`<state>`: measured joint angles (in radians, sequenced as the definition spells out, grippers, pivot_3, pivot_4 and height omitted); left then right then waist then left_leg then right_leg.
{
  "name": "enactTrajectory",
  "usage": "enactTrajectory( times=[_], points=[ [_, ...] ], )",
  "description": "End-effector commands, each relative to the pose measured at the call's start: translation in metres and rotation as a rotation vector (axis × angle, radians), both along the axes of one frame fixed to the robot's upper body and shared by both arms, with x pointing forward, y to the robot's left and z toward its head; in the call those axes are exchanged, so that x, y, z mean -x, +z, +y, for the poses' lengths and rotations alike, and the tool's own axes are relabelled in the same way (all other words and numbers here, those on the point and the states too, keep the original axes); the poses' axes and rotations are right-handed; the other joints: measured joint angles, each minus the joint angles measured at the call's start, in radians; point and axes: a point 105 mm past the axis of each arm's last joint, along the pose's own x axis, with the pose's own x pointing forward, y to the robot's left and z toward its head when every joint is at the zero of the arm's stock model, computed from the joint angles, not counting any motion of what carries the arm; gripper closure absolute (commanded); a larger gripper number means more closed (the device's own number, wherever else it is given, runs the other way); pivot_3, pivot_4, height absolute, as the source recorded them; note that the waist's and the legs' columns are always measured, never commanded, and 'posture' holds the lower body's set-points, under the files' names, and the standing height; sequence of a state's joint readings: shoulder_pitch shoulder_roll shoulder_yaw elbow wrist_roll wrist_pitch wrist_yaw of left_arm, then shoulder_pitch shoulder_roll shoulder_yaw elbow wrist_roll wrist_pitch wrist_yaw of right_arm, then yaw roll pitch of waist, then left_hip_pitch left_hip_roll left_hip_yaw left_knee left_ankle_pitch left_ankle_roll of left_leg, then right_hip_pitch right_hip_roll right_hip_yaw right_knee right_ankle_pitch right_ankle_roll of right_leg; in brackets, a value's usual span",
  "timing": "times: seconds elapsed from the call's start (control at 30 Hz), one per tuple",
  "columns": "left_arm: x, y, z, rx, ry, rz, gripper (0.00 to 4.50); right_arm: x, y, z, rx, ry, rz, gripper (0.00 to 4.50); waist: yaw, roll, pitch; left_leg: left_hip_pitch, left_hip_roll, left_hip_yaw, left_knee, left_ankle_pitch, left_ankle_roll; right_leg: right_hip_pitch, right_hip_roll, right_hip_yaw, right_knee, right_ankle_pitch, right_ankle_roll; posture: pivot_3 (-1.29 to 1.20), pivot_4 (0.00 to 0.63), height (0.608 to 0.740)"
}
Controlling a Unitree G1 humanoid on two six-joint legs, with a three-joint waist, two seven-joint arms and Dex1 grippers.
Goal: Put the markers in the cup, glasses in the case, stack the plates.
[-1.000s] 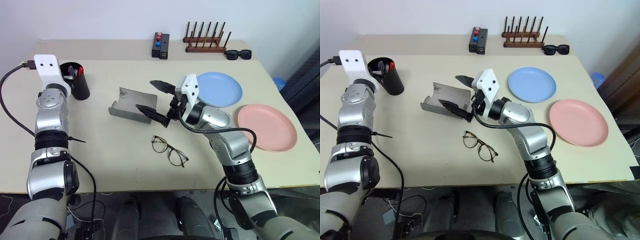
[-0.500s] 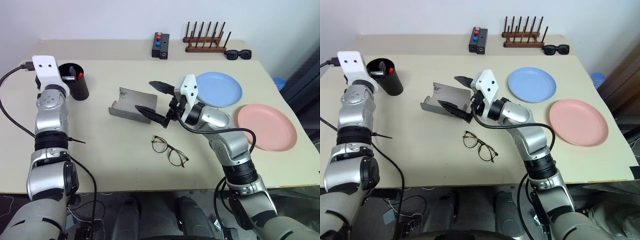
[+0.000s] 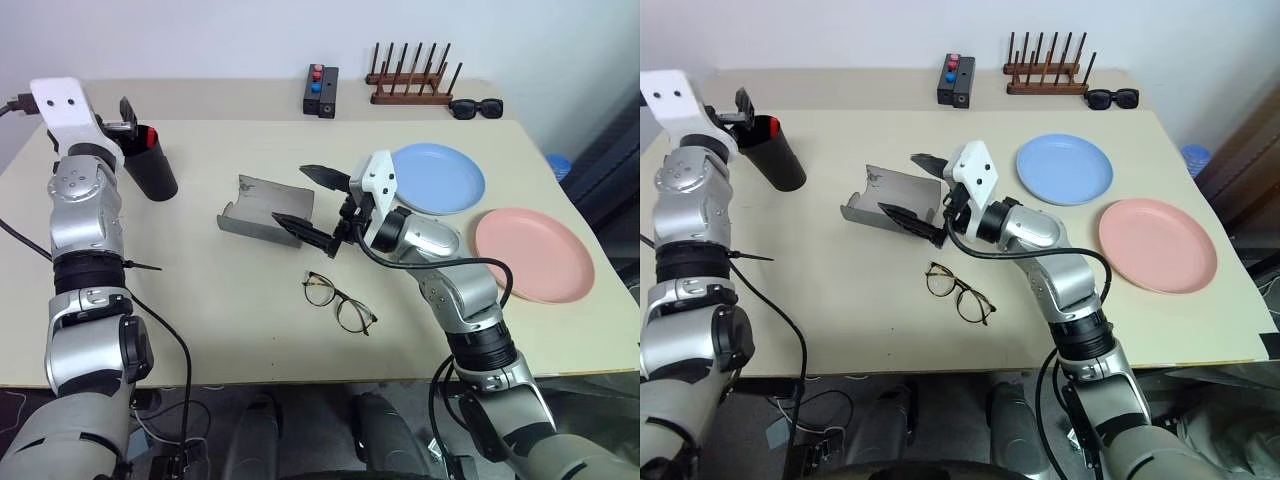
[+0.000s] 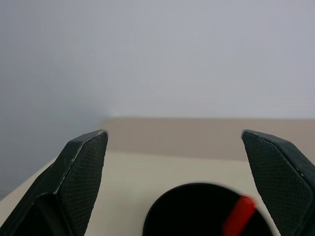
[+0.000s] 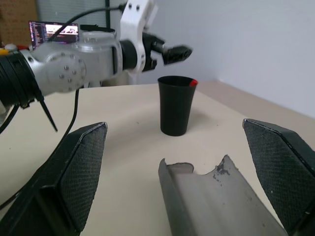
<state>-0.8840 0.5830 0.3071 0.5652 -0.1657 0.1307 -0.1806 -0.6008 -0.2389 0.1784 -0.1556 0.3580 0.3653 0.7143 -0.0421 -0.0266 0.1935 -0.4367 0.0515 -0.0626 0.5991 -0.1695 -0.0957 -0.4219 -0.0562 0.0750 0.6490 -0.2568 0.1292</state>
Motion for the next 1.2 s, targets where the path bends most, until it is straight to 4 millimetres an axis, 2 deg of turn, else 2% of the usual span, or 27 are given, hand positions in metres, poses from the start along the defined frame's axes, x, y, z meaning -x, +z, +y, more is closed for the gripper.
enactTrajectory(
  times=[0.03,0.13,0.2,0.37,0.6,0.77,1.03,1.13,1.2],
  points=[
    [0.014,0.009,-0.033,-0.101,-0.262,0.038,0.04,0.005,0.007,-0.016,0.024,0.004,-0.043,0.0,-0.001,0.0,0.0,0.0,0.0,0.0,0.0,0.0,0.0,0.0,0.0,0.0,0.0,0.0,0.0,0.0,0.15,0.74],
    [0.03,-0.01,-0.06,-0.234,-0.462,0.194,0.04,0.011,-0.006,-0.032,0.126,0.047,-0.007,0.0,-0.001,0.0,0.0,0.0,0.0,0.0,-0.001,0.0,0.0,0.0,0.0,0.0,-0.001,0.0,0.0,0.0,0.15,0.74],
    [0.043,-0.032,-0.077,-0.319,-0.617,0.349,0.04,0.02,-0.018,-0.041,0.212,0.103,0.023,0.0,-0.002,0.001,0.0,0.0,0.0,0.0,-0.001,0.0,0.0,-0.001,0.0,0.0,-0.001,0.0,0.0,0.0,0.15,0.74],
    [0.059,-0.066,-0.091,-0.423,-0.785,0.595,0.04,0.027,-0.033,-0.057,0.343,0.133,0.062,0.0,-0.002,0.001,0.001,0.001,0.0,0.0,-0.001,0.0,0.0,-0.001,0.0,0.001,-0.001,-0.002,-0.004,0.0,0.15,0.74],
    [0.051,-0.088,-0.1,-0.502,-0.888,0.713,0.04,0.019,-0.031,-0.074,0.372,0.059,0.057,0.0,0.0,0.001,0.001,0.0,0.0,0.0,-0.001,0.0,0.0,-0.001,0.0,0.001,-0.001,-0.003,-0.004,0.0,0.15,0.74],
    [0.04,-0.102,-0.106,-0.558,-0.951,0.786,0.04,0.021,-0.03,-0.086,0.384,0.021,0.075,0.0,0.002,0.001,0.001,0.0,0.0,0.0,-0.001,0.0,0.0,-0.001,0.0,0.001,-0.001,-0.003,-0.004,0.0,0.15,0.74],
    [0.042,-0.121,-0.12,-0.614,-1.107,0.93,0.04,0.026,-0.033,-0.094,0.381,-0.016,0.084,0.0,-0.001,0.001,0.001,0.0,0.0,0.0,-0.001,0.0,0.0,-0.002,0.0,0.001,-0.001,-0.003,-0.004,0.0,0.15,0.74],
    [0.042,-0.122,-0.122,-0.613,-1.124,0.943,0.88,0.028,-0.036,-0.099,0.383,-0.031,0.092,0.0,-0.001,0.001,0.001,-0.001,0.0,0.0,-0.001,0.0,0.0,-0.002,0.0,0.001,-0.001,-0.003,-0.004,0.0,0.15,0.74],
    [0.042,-0.122,-0.122,-0.606,-1.13,0.945,1.83,0.028,-0.037,-0.101,0.383,-0.037,0.096,0.0,-0.002,0.001,0.001,-0.001,0.0,0.0,-0.001,0.0,0.0,-0.002,0.0,0.001,-0.001,-0.003,-0.004,0.0,0.15,0.74]
  ],
)
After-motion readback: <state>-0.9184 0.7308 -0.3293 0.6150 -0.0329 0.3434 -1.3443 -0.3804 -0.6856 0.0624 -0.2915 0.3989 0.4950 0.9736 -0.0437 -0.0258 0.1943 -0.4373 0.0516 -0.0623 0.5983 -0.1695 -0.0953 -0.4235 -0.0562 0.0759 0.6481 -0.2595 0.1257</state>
